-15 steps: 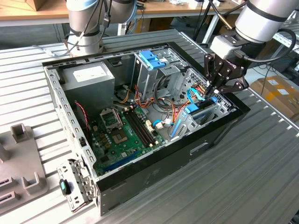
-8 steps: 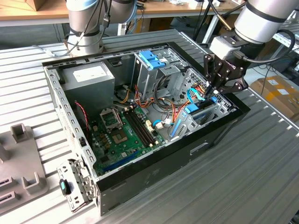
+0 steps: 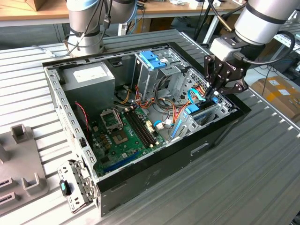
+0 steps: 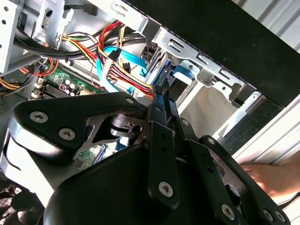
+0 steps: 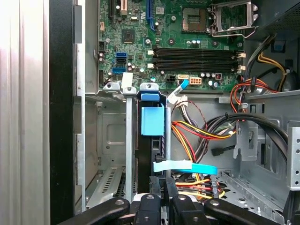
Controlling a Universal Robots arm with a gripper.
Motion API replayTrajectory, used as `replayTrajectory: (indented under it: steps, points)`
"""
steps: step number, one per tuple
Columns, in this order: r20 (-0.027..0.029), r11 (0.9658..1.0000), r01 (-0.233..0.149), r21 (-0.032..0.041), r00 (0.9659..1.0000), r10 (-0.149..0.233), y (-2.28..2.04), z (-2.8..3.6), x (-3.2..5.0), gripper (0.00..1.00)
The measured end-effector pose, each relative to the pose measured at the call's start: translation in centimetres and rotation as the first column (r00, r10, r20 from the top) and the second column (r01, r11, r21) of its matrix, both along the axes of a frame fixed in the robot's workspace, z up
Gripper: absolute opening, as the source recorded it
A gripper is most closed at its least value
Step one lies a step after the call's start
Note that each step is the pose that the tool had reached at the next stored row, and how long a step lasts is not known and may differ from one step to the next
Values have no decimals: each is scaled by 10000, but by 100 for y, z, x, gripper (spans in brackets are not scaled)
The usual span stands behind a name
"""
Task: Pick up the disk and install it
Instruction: 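Insert the second disk wire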
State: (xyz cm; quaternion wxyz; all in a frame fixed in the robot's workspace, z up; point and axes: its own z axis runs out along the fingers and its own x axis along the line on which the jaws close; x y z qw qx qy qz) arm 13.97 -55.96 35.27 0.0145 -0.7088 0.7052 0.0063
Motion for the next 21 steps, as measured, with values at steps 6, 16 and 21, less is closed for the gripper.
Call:
replayTrajectory:
  steps: [6, 16, 21]
  points:
    - [0, 10000, 0, 0, 10000, 0, 0, -21, 0, 16]
    - [0, 10000, 0, 1, 10000, 0, -2, -45, 0, 16]
    - [0, 10000, 0, 4, 10000, 0, -2, -49, -6, 16]
